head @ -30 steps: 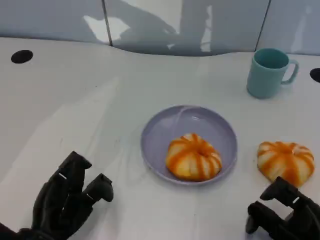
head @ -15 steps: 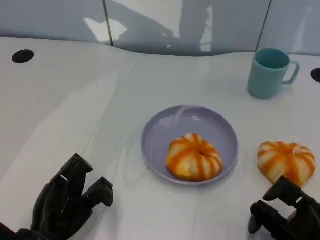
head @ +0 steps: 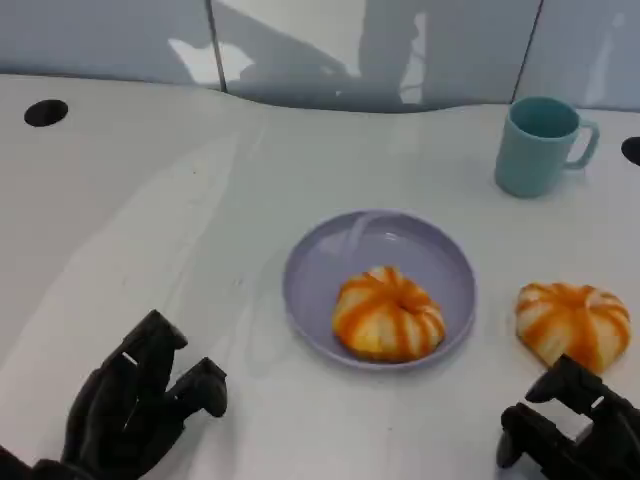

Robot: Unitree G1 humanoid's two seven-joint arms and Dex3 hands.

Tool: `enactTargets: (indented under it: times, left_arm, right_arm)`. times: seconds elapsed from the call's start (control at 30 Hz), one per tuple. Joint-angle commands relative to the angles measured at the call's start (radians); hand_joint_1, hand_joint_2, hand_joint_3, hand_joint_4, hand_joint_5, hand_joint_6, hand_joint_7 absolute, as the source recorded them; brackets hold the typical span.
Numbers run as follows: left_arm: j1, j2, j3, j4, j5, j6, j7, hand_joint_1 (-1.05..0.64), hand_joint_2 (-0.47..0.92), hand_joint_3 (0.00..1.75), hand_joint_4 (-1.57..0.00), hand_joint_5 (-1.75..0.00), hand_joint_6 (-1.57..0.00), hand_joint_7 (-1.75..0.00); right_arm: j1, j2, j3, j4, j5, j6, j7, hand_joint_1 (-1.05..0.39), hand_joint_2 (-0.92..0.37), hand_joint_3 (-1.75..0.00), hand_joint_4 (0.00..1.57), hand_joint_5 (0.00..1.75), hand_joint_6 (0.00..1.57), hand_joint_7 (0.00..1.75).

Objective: Grasp the bread from the table and place it into the plate.

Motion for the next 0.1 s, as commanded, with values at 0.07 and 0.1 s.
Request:
enactTargets:
  times: [0.07,0.1]
  left_arm:
    - [-0.012,0.009,0.012,0.006,-0.004,-0.006,-0.006,-0.51,0.92,0.34,-0.84,-1.75,-0.58,-1.75]
    - [-0.013,0.01,0.011,0.009,-0.001,-0.01,-0.011,-0.51,0.92,0.35,-0.84,-1.75,-0.58,-1.75]
  right_arm:
    - [-0.005,-0.01,-0.007,0.007,0.001,-0.012,0.001,-0.65,-0.92,-0.2,0.77,1.61,0.68,1.42]
    - [-0.006,-0.01,-0.008,0.008,0.002,-0.012,0.002,-0.65,-0.92,-0.2,0.77,1.61,0.68,1.42]
